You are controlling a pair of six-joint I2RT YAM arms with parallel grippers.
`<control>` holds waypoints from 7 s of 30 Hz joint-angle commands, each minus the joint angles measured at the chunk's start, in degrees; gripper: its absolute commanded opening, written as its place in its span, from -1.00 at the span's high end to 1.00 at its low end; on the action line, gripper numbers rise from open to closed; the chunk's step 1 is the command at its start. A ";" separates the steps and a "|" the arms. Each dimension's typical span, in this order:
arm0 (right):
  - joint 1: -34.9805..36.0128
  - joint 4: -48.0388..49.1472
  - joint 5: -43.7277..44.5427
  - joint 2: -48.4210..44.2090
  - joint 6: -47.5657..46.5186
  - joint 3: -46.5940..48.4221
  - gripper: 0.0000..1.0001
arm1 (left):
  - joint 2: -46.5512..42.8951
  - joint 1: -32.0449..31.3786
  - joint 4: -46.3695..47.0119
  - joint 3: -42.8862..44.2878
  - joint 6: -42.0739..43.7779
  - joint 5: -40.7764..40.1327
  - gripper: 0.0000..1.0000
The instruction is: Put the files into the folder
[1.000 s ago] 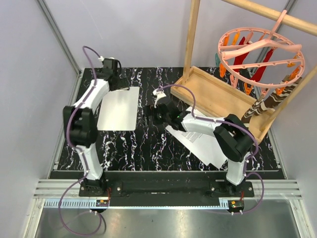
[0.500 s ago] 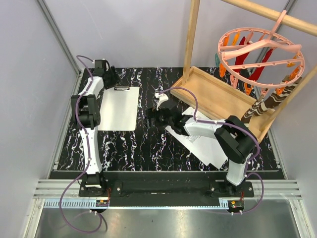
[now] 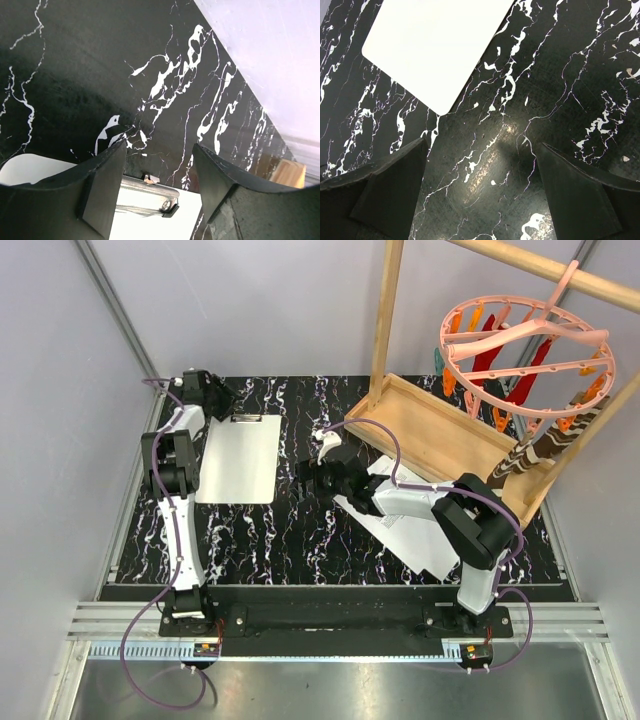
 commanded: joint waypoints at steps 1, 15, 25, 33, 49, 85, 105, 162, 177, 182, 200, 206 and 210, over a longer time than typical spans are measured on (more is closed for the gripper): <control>-0.25 1.60 -0.16 0.04 0.26 2.21 -0.99 | -2.39 -0.11 -2.24 -3.66 -0.47 1.98 -0.24; -0.25 -2.09 -5.95 4.61 1.93 5.90 -1.00 | -31.38 0.94 -9.89 -40.03 2.70 -3.55 -0.14; -0.25 -3.15 -9.03 4.70 2.64 5.21 -0.99 | -55.13 -10.45 -20.25 -49.66 25.69 -26.11 -0.81; -0.25 -3.42 -9.65 1.36 -0.44 3.63 -0.99 | -43.53 -18.30 -35.82 -40.32 45.85 -26.58 -0.50; -0.60 -1.22 -9.38 -0.83 -0.18 1.34 -0.99 | -31.40 -19.98 -37.32 -35.13 50.08 -25.70 -0.69; -14.84 -46.73 16.26 -43.09 21.26 -14.98 -1.00 | -54.70 -34.86 -23.02 -41.37 24.33 -10.97 -0.62; -24.94 -68.71 23.57 -64.99 44.11 -30.21 -1.00 | -19.53 -55.22 -5.94 -27.11 4.29 1.47 -0.47; -27.14 -27.50 -5.34 -56.65 38.23 -37.51 -0.99 | -24.54 -46.43 -6.73 -40.32 6.57 2.86 -0.47; -27.14 -36.63 -2.09 -59.37 46.93 -42.43 -0.98 | -25.16 -46.78 -6.47 -40.76 5.52 3.04 -0.48; -27.14 -43.66 1.85 -59.02 45.09 -39.18 -0.68 | -25.16 -47.05 -6.38 -40.67 5.43 3.48 -0.48; -27.14 -50.08 7.41 -62.62 32.10 -30.66 1.00 | -24.63 -49.24 -6.12 -41.11 4.20 3.30 -0.47; -27.14 -57.28 8.90 -63.50 18.82 -18.27 1.00 | -29.98 -51.53 -2.17 -42.78 4.90 5.58 -0.50; -27.14 -58.87 5.48 -62.45 11.98 -13.17 1.00 | -38.76 -50.83 -6.10 -39.18 9.01 4.80 -0.58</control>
